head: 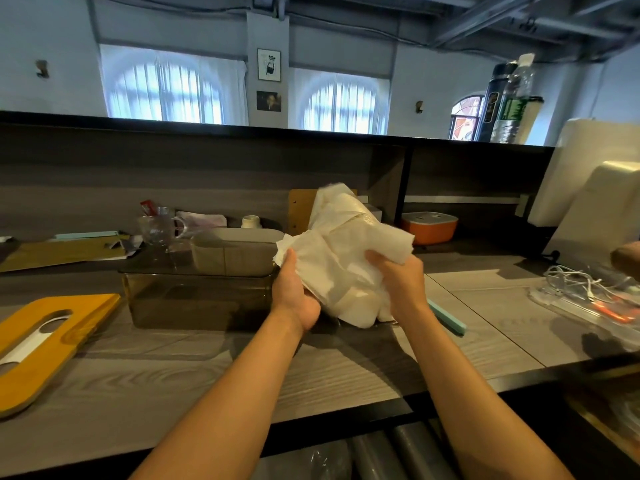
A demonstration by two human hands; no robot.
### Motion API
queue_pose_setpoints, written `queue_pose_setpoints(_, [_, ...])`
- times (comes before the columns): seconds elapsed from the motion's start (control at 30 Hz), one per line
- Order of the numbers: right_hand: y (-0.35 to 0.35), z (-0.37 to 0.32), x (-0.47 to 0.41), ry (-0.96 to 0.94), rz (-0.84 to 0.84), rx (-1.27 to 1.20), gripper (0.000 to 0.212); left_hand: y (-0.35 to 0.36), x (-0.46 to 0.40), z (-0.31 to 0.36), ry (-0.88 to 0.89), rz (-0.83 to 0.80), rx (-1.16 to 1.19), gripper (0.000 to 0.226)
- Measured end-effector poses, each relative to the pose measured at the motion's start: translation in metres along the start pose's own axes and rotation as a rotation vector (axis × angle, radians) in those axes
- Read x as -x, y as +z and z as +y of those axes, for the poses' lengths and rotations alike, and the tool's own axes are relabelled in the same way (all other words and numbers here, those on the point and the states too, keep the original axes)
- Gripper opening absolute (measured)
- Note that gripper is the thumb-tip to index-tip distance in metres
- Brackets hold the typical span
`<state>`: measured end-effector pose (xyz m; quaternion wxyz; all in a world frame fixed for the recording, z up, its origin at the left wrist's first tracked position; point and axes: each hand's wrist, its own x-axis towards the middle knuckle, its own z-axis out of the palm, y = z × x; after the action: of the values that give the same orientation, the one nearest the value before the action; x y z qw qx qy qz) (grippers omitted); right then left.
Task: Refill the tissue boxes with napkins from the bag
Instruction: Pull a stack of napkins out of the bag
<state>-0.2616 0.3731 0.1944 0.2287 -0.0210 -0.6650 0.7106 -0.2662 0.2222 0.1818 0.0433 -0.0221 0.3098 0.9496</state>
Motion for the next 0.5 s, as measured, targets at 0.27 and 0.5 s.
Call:
queue_pose_setpoints(0.27, [0.017, 0.004, 0.008, 0.089, -0.185, 0.139, 0.035, 0.000, 0.007, -0.005, -0.050, -0.175, -0.195, 0.059])
queue_pose_setpoints(0.5, [0.015, 0.003, 0.011, 0.198, -0.299, 0.116, 0.021, 0.002, 0.005, -0.011, 0.088, -0.085, -0.422, 0.031])
